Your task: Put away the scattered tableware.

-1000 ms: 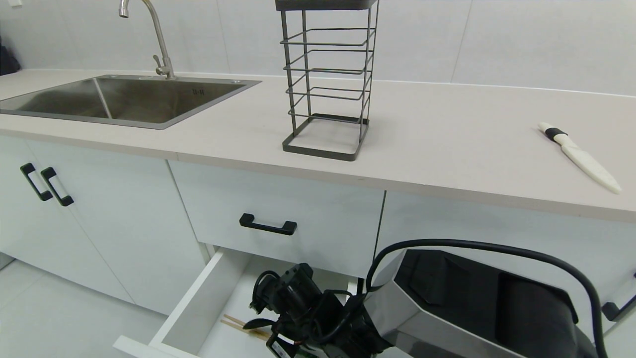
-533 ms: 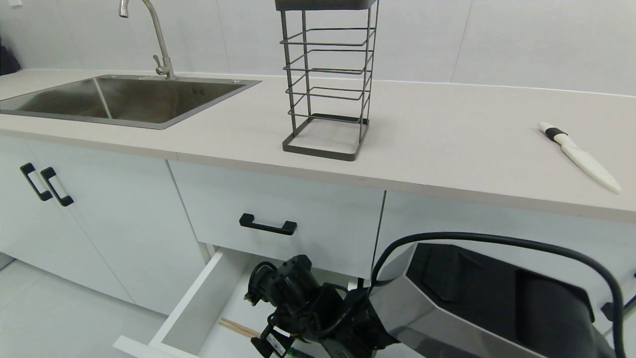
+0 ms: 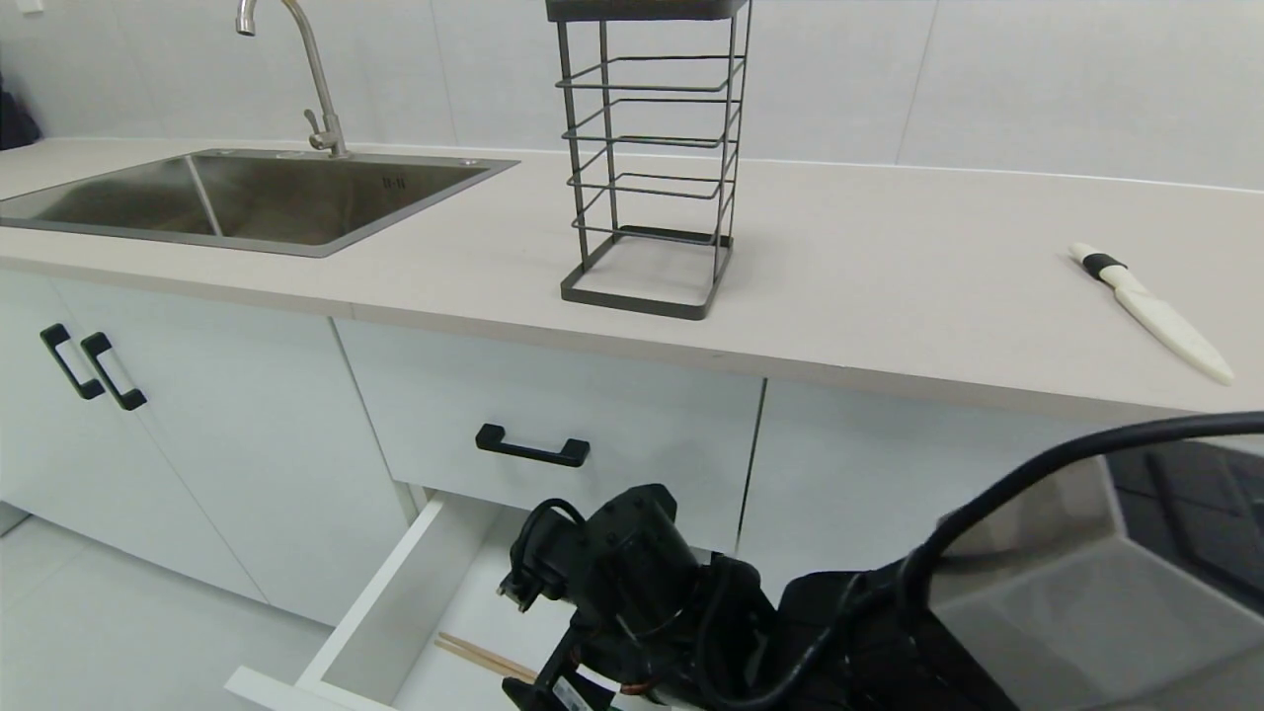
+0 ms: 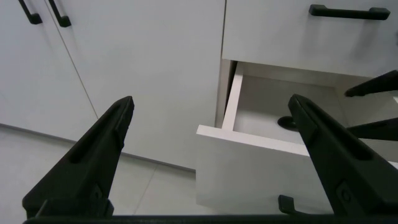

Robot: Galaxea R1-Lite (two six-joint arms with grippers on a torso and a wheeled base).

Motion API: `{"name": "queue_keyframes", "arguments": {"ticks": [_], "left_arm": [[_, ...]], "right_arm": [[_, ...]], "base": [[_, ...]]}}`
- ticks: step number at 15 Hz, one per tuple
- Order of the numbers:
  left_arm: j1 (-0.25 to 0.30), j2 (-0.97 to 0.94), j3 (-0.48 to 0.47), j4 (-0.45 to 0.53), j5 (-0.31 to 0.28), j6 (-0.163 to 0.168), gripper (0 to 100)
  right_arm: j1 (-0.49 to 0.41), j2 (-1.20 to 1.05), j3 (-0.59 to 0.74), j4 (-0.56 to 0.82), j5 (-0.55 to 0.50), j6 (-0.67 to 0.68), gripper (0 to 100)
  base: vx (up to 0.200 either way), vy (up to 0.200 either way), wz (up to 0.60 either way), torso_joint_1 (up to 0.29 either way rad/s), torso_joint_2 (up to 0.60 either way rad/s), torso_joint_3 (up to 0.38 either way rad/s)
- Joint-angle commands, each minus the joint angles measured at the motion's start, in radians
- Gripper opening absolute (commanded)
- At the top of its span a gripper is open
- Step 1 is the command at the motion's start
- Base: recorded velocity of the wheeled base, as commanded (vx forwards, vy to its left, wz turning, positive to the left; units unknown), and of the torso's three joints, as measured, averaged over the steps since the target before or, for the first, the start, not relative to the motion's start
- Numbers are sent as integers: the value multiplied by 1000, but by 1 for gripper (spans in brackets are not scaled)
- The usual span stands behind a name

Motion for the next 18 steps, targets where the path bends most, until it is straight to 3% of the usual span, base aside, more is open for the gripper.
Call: {"name": "queue_keyframes", "arguments": {"ticks": [1,5,10,13,15,18], "left_arm": [[0,1,0,0,0,0,100],[0,1,0,0,0,0,100],[0,1,0,0,0,0,100],[0,1,0,0,0,0,100],[0,1,0,0,0,0,100],[0,1,0,0,0,0,100]], "right_arm": [[7,-167,131,-22,-16,3,100],[1,-313,226,-30,-31,18,100],[-29,-609,562,-51,-29,21,100],[-152,-913,766,-42,3,-3,100],[-252,-1083,861,-41,89,-43,100],[-275,-1257,945,-24,144,-45,100]], "base": [[0,0,0,0,0,0],[0,0,0,0,0,0],[0,0,0,0,0,0],[0,0,0,0,0,0],[0,0,0,0,0,0],[0,0,0,0,0,0]]}}
